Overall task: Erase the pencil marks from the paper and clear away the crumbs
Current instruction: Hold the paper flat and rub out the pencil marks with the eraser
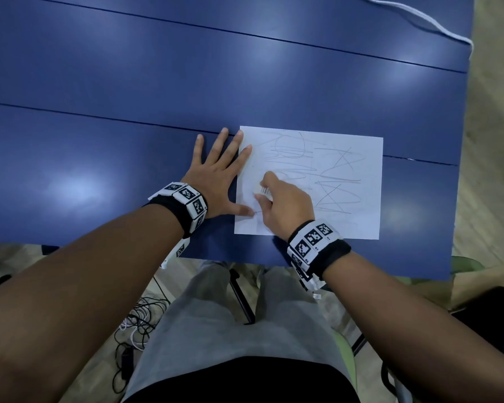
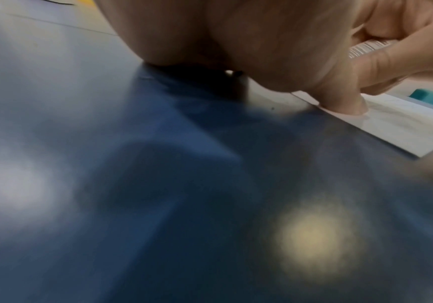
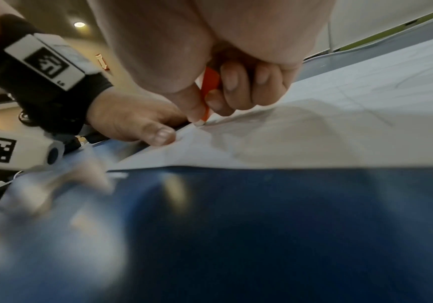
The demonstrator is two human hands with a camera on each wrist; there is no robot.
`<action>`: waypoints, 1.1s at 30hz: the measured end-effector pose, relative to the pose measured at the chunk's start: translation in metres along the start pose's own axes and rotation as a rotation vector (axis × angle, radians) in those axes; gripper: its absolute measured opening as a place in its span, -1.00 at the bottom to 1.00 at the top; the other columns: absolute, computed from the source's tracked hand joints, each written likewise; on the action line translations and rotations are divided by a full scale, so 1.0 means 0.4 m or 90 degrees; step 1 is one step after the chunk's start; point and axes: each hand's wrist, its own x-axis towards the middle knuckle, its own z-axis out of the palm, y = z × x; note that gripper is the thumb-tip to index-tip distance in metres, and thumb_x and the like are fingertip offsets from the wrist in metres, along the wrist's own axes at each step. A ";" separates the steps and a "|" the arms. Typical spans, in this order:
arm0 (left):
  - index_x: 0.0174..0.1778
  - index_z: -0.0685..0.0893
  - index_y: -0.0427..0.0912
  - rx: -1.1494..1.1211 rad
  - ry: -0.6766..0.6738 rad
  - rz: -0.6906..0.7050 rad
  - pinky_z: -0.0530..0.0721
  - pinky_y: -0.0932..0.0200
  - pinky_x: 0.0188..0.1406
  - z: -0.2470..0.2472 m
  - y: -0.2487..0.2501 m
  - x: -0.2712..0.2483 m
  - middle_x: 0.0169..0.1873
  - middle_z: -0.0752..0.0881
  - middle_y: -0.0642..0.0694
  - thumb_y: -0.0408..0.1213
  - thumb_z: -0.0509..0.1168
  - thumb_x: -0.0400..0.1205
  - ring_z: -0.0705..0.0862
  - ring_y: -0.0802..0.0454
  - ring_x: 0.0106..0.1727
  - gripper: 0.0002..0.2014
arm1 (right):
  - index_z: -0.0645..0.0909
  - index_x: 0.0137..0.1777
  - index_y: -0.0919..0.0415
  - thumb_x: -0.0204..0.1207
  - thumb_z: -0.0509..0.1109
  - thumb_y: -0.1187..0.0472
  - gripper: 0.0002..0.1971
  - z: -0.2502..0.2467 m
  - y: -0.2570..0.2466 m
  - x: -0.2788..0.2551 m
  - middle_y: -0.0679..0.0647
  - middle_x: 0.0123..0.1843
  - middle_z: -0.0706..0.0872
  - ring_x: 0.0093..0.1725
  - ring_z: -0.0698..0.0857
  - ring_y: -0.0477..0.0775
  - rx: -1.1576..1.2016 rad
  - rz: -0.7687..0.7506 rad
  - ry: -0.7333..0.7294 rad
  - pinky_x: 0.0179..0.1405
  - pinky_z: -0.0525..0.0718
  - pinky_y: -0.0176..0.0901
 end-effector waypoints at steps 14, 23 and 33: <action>0.78 -0.30 -0.04 0.004 -0.014 -0.003 -0.30 -0.56 0.62 -0.006 0.006 0.004 0.74 -0.43 -0.09 0.76 0.01 0.29 -0.45 -0.20 0.73 0.33 | 0.43 0.20 0.10 0.65 0.25 0.03 -0.78 -0.014 0.007 0.010 0.02 0.09 0.74 -0.02 0.70 0.19 0.015 0.029 0.032 -0.14 0.62 -0.02; 0.78 -0.28 -0.05 -0.002 -0.005 -0.003 -0.35 -0.55 0.61 -0.003 0.004 0.002 0.75 -0.41 -0.09 0.76 0.00 0.29 -0.45 -0.20 0.73 0.33 | 0.42 0.19 0.09 0.66 0.24 0.02 -0.79 -0.012 -0.004 0.015 0.01 0.07 0.73 -0.03 0.70 0.17 0.003 0.017 0.016 -0.16 0.59 -0.04; 0.78 -0.30 -0.05 0.004 -0.008 -0.003 -0.33 -0.56 0.61 -0.004 0.002 0.002 0.74 -0.43 -0.09 0.77 -0.05 0.29 -0.45 -0.20 0.73 0.32 | 0.42 0.19 0.09 0.66 0.23 0.02 -0.79 -0.011 -0.017 0.027 0.01 0.04 0.75 -0.05 0.70 0.17 -0.002 0.006 0.013 -0.13 0.65 -0.01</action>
